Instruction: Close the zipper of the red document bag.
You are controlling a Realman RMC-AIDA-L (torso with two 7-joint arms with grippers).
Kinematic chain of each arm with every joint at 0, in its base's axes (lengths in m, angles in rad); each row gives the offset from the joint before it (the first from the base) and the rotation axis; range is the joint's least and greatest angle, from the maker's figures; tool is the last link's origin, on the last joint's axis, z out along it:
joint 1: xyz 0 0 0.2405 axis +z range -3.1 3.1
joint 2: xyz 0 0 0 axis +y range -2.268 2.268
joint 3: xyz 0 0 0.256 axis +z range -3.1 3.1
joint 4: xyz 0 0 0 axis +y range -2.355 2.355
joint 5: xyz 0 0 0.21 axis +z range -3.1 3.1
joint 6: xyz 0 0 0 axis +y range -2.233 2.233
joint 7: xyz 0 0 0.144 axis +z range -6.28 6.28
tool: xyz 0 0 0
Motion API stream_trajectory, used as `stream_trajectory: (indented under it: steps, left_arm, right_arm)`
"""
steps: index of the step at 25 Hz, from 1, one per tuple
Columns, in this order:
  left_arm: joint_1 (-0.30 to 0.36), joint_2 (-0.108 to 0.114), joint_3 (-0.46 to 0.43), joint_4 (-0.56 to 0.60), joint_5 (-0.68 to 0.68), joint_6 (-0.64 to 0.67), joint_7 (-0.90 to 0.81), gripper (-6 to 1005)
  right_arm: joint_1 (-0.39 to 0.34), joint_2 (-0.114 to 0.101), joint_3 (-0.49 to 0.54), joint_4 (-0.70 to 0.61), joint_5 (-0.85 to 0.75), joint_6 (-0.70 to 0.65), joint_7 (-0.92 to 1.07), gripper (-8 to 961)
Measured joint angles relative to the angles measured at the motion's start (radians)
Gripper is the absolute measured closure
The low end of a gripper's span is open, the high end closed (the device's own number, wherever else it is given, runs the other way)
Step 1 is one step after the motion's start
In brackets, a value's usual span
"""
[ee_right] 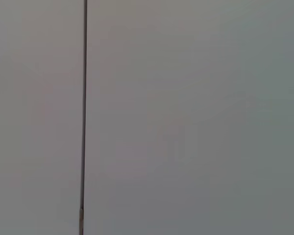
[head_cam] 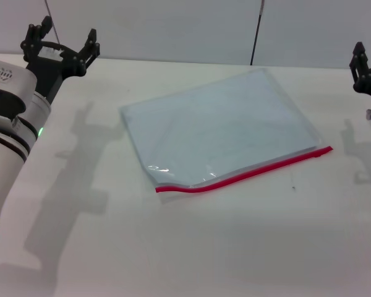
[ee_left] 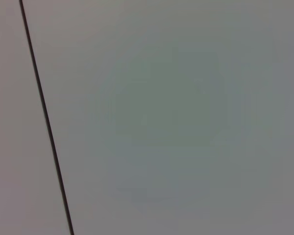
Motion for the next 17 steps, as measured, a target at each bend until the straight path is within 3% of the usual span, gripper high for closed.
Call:
stream_trajectory:
  steps: [17]
  left_arm:
    - [-0.009,-0.002,0.002,-0.021,-0.002,0.0,0.0,109]
  right_arm:
    - [0.002,0.0,-0.002,0.012,0.0,0.001,0.003,464]
